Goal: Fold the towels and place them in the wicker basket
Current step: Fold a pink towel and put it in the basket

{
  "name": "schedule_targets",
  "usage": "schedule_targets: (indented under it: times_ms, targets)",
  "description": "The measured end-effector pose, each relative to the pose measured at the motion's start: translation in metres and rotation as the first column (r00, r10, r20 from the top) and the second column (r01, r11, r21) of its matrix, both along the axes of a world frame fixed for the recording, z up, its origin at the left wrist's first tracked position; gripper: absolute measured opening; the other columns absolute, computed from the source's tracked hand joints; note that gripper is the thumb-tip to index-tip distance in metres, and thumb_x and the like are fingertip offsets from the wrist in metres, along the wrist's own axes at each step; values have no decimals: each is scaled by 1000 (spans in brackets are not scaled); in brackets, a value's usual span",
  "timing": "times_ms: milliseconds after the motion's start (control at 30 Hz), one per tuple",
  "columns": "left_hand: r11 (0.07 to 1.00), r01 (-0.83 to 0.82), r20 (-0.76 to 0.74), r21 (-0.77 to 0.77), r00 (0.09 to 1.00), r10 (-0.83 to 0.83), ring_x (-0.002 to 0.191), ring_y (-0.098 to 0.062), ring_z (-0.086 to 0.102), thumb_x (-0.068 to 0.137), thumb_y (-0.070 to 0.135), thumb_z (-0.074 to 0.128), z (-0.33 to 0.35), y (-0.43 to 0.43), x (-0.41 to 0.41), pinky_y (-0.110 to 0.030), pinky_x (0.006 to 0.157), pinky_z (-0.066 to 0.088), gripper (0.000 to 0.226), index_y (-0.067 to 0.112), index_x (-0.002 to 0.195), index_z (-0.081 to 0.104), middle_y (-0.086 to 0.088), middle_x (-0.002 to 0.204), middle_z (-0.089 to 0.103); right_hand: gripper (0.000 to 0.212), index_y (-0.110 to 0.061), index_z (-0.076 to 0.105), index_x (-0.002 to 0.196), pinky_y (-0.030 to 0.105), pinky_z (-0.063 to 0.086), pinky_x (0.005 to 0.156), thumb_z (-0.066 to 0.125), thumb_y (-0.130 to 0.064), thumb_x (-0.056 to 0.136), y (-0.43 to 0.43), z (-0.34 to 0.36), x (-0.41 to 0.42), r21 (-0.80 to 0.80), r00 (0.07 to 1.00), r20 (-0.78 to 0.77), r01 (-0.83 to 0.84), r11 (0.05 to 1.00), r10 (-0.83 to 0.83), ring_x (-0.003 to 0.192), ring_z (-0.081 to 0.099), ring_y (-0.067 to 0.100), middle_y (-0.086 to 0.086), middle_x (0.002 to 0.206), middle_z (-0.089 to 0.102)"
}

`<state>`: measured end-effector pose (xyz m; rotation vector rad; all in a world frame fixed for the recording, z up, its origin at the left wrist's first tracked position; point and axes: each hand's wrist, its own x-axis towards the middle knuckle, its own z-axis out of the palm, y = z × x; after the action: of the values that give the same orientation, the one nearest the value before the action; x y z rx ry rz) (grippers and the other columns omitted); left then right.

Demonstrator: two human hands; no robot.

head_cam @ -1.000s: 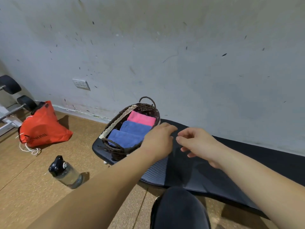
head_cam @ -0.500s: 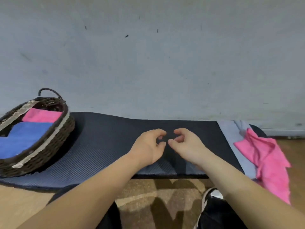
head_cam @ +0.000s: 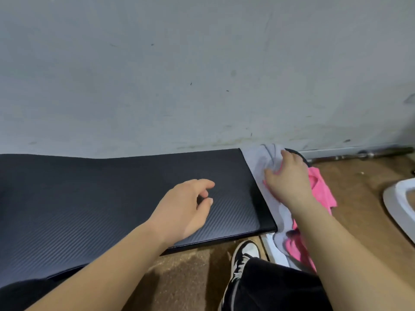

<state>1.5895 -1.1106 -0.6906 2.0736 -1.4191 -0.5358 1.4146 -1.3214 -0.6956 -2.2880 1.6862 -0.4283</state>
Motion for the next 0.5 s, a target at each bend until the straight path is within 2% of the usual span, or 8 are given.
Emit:
schedule_targets:
  times_ms: [100,200,367,500]
  targets:
    - [999,26,32,22,999,-27,83,-2,61,101,34,57,-5,-9,-5,-18,87,51,43,36,144,54,22,114,63,56,-10,50,140,49,36,104,60,-31,89,-13,-1,-18,-32,993,-80,89,995,-92,123,45,48,22,143,47]
    - [999,41,49,17,998,-42,79,-3,62,100,34,59,-7,-14,-9,-20,86,52,42,35,142,55,22,113,64,42,-21,60,130,45,38,101,56,-29,89,-20,5,-32,72,962,-224,174,982,-154,122,49,41,15,131,61]
    - [998,56,65,17,996,-57,77,-2,61,100,35,60,-6,-8,-11,-19,84,54,42,37,142,56,24,112,63,30,-23,63,118,44,35,98,52,-36,93,-17,29,-34,98,969,-76,241,966,-234,116,62,34,11,117,70]
    - [1000,31,66,2,997,-31,78,-1,60,99,36,61,-2,0,-8,-17,81,53,42,39,141,56,25,111,63,25,-15,55,116,46,37,95,51,-30,97,4,74,-21,-139,984,52,178,974,-173,107,65,39,15,109,71]
